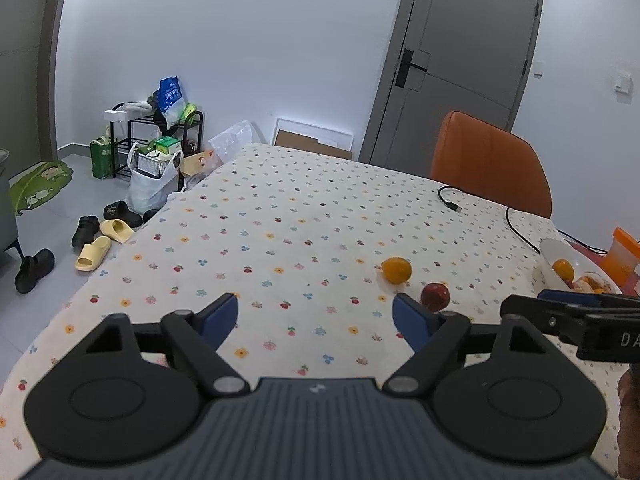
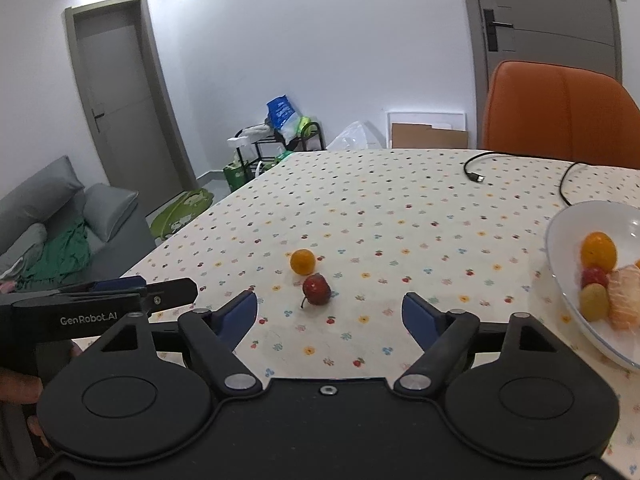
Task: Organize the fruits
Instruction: 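Move both open tools back toward the last orange and red plum, then grasp the small orange with the left tool while the right tool grasps the red plum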
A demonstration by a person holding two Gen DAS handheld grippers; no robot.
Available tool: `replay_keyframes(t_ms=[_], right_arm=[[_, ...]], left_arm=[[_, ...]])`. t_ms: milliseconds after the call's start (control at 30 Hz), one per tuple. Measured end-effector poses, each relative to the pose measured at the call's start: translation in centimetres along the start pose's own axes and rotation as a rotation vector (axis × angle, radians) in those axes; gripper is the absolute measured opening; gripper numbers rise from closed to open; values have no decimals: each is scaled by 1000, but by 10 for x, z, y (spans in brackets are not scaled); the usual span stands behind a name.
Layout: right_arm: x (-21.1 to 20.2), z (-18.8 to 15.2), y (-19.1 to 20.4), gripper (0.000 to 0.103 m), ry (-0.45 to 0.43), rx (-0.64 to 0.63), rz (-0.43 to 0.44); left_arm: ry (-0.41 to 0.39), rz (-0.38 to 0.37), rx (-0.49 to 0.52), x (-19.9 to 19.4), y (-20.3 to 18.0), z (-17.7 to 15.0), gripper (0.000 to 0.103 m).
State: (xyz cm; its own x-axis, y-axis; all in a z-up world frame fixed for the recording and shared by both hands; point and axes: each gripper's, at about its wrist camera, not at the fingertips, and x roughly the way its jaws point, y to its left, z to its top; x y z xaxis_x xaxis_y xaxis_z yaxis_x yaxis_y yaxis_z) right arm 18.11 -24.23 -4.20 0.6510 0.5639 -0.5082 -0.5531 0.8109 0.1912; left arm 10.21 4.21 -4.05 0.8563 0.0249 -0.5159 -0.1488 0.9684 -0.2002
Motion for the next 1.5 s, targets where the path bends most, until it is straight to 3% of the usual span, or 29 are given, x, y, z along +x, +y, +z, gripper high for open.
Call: replay_keyframes(t_ms=[433, 733, 833, 900, 967, 1133, 1167, 1433, 1500], right_arm=[[34, 9, 8, 63, 45, -14, 41], [58, 11, 14, 57, 80, -33, 56], [66, 9, 13, 43, 100, -29, 66], [71, 7, 12, 24, 112, -30, 75], [73, 5, 9, 16, 117, -15, 88], [67, 7, 4, 13, 96, -11, 97], [66, 7, 3, 8, 92, -9, 96], [55, 9, -10, 7, 82, 2, 78], [54, 9, -11, 17, 87, 7, 76]], left_arm=[[17, 22, -30, 11, 15, 3, 66], [31, 33, -41, 20, 22, 5, 63], [37, 37, -39, 24, 22, 4, 63], [41, 40, -34, 26, 21, 5, 63], [42, 42, -33, 27, 21, 5, 63], [46, 45, -24, 32, 16, 6, 63], [45, 44, -21, 33, 14, 7, 63], [41, 18, 12, 39, -4, 11, 63], [42, 17, 16, 40, -7, 11, 63]])
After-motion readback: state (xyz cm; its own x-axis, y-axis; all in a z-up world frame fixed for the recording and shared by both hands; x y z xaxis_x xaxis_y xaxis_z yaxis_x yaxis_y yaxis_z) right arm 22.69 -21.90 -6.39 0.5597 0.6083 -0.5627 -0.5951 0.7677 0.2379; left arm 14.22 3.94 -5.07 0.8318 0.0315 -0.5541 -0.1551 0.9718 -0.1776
